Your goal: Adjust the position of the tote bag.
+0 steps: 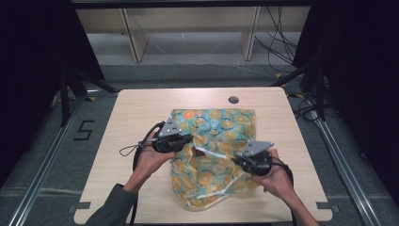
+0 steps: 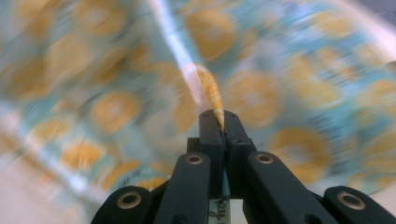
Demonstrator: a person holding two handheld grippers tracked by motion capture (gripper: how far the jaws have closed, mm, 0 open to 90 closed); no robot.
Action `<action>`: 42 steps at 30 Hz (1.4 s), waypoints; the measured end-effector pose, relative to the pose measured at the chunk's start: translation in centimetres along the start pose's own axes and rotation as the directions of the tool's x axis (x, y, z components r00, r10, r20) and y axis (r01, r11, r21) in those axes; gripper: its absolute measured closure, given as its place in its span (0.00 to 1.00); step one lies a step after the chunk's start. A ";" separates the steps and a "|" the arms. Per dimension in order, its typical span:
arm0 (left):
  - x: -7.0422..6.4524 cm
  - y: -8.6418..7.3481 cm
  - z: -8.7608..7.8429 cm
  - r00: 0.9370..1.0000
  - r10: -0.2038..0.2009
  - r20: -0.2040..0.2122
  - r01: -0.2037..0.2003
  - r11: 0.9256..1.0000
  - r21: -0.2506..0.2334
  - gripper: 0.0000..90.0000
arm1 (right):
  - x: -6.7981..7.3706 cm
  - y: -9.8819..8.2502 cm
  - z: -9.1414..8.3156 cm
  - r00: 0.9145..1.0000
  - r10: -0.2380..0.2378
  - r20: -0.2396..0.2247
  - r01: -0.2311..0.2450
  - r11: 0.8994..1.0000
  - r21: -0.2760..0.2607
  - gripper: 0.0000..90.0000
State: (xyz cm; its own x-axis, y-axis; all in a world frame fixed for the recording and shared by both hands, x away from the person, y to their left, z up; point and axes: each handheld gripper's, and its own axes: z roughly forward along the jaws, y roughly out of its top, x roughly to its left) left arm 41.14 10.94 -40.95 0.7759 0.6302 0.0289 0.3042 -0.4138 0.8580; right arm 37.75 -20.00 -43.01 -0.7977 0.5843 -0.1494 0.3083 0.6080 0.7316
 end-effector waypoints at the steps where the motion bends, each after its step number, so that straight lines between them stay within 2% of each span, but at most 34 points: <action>1: 0.5 -0.2 0.2 1.000 0.004 0.003 -0.004 1.000 0.000 0.98 | -1.0 0.6 0.2 1.000 0.019 0.022 -0.018 1.000 -0.018 1.00; 3: 1.2 -1.1 0.6 1.000 -0.026 -0.012 0.026 0.999 0.026 0.98 | -3.0 1.8 0.8 0.997 0.067 0.033 -0.065 0.996 -0.063 1.00; 5: 1.8 -2.0 1.3 0.999 -0.047 0.007 0.046 0.998 0.052 0.96 | -4.5 2.9 1.7 0.992 0.120 0.037 -0.117 0.990 -0.075 1.00; 6: 2.1 -2.4 1.6 0.999 -0.045 0.010 0.044 0.997 0.059 0.95 | -5.5 3.2 2.3 0.993 0.117 0.034 -0.114 0.990 -0.080 1.00; 7: 2.3 -2.8 1.9 0.999 -0.048 0.018 0.047 0.996 0.072 0.94 | -5.9 3.4 3.0 0.990 0.134 0.039 -0.131 0.989 -0.075 1.00; 8: 2.3 -3.3 2.2 0.997 -0.078 0.020 0.076 0.994 0.085 0.93 | -6.3 3.6 3.7 0.989 0.145 0.028 -0.144 0.988 -0.050 1.00; 10: 2.3 -3.6 2.0 0.997 -0.067 0.024 0.064 0.993 0.103 0.85 | -6.8 3.5 5.3 0.984 0.173 0.040 -0.172 0.985 -0.034 1.00; 12: 2.3 -3.5 1.0 0.998 -0.064 -0.008 0.065 0.994 0.086 0.72 | -7.3 3.2 6.0 0.983 0.179 0.039 -0.180 0.984 0.009 1.00; 13: 2.3 -3.3 0.3 0.998 -0.069 -0.006 0.069 0.995 0.073 0.69 | -7.4 3.0 6.4 0.979 0.202 0.032 -0.202 0.979 0.006 1.00; 14: 2.0 -3.0 -0.7 0.998 -0.068 -0.017 0.069 0.996 0.061 0.65 | -7.6 2.8 6.8 0.978 0.205 0.043 -0.206 0.979 0.009 1.00; 15: 1.7 -2.7 -1.5 0.997 -0.080 -0.013 0.080 0.996 0.034 0.61 | -7.7 2.6 7.0 0.974 0.224 0.034 -0.224 0.975 0.007 1.00; 16: 1.3 -2.5 -2.3 0.997 -0.075 -0.012 0.075 0.997 0.027 0.57 | -8.0 2.5 7.0 0.976 0.213 0.038 -0.215 0.976 0.039 1.00; 17: 0.8 -2.4 -3.1 0.998 -0.068 -0.010 0.068 0.997 0.019 0.56 | -8.0 2.4 7.0 0.976 0.214 0.039 -0.216 0.975 0.043 1.00; 19: -0.5 -2.4 -4.1 0.998 -0.055 -0.001 0.055 0.998 0.030 0.52 | -7.9 2.2 7.4 0.973 0.227 0.034 -0.228 0.974 0.018 1.00; 21: -2.0 -2.8 -4.4 0.997 -0.077 0.030 0.076 0.997 0.019 0.46 | -7.9 2.1 7.3 0.975 0.222 0.032 -0.223 0.974 0.045 0.99; 22: -2.6 -3.1 -4.5 0.997 -0.070 0.035 0.069 0.997 0.035 0.45 | -7.9 2.1 7.4 0.974 0.224 0.035 -0.225 0.974 0.032 0.99; 24: -3.4 -3.7 -3.8 0.999 -0.028 0.036 0.026 0.999 0.036 0.37 | -7.7 2.0 7.4 0.971 0.238 0.030 -0.239 0.970 0.035 0.99; 25: -3.7 -4.0 -3.1 0.999 -0.023 0.034 0.022 0.999 0.036 0.33 | -7.7 2.0 7.3 0.974 0.226 0.029 -0.227 0.972 0.063 0.99; 26: -3.7 -4.0 -3.1 0.999 -0.023 0.034 0.022 0.999 0.036 0.30 | -7.7 2.0 7.3 0.974 0.226 0.029 -0.227 0.972 0.063 0.99; 27: -3.7 -4.1 -2.5 1.000 -0.013 0.023 0.012 0.999 0.034 0.30 | -7.6 1.9 7.5 0.974 0.223 0.037 -0.225 0.973 0.042 0.98; 28: -3.7 -4.1 -1.9 1.000 0.007 0.015 -0.008 0.999 0.032 0.30 | -7.6 1.9 7.5 0.974 0.223 0.029 -0.224 0.973 0.048 0.98; 29: -3.6 -3.9 -1.2 0.998 0.057 0.008 -0.057 0.997 0.045 0.54 | -7.5 1.8 7.6 0.975 0.222 0.016 -0.222 0.973 0.060 0.97; 30: -3.5 -3.7 -0.6 0.997 0.081 0.012 -0.081 0.995 0.053 0.54 | -7.5 1.8 7.6 0.975 0.222 0.016 -0.222 0.973 0.060 0.97; 31: -3.2 -3.3 0.2 0.992 0.124 0.003 -0.124 0.991 0.053 0.61 | -7.2 1.6 7.9 0.972 0.233 0.017 -0.234 0.972 0.037 0.96; 32: -3.0 -3.0 0.7 0.994 0.109 -0.007 -0.109 0.994 0.022 0.76 | -7.2 1.5 7.8 0.975 0.222 -0.002 -0.221 0.973 0.063 0.96; 33: -2.4 -2.4 1.2 0.993 0.113 -0.043 -0.113 0.994 0.000 0.92 | -7.2 1.4 7.6 0.977 0.212 0.020 -0.213 0.975 0.065 0.91; 35: -1.2 -1.6 1.9 0.994 0.086 -0.060 -0.087 0.996 -0.015 0.96 | -7.2 1.5 7.4 0.977 0.210 0.018 -0.211 0.976 0.062 0.87; 36: -0.2 -1.3 2.4 0.999 0.017 -0.046 -0.019 0.999 -0.038 0.97 | -7.2 1.4 7.3 0.976 0.215 0.043 -0.217 0.975 0.039 0.82; 37: 0.6 -1.1 2.8 0.999 -0.034 -0.031 0.032 0.999 -0.043 0.98 | -7.2 1.5 6.7 0.974 0.223 0.034 -0.224 0.974 0.031 0.79; 38: 1.3 -1.0 3.2 0.998 -0.053 -0.029 0.052 0.997 -0.048 0.98 | -7.3 1.7 6.0 0.978 0.207 0.033 -0.208 0.978 0.027 0.75; 39: 1.9 -1.0 3.5 0.997 -0.075 -0.029 0.074 0.996 -0.048 0.98 | -7.0 1.8 5.7 0.974 0.224 0.039 -0.224 0.974 -0.019 0.72; 40: 2.5 -1.0 3.8 0.995 -0.092 -0.029 0.091 0.995 -0.039 0.98 | -7.1 2.1 4.8 0.979 0.201 0.022 -0.201 0.980 -0.013 0.68; 41: 3.0 -1.1 3.9 0.994 -0.107 -0.030 0.106 0.994 -0.030 0.98 | -6.8 2.5 4.2 0.979 0.202 0.018 -0.201 0.979 -0.019 0.64; 42: 3.3 -1.2 4.2 0.991 -0.131 -0.032 0.130 0.991 -0.036 0.98 | -6.7 2.9 3.5 0.984 0.181 0.006 -0.181 0.983 -0.024 0.63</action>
State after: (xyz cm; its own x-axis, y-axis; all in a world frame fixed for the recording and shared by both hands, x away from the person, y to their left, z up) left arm 45.66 10.77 -44.02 0.7111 0.6998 -0.0675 0.3827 -0.3048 0.8722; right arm 45.80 -20.32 -42.23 -0.7256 0.6879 -0.0189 0.4345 0.4793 0.7625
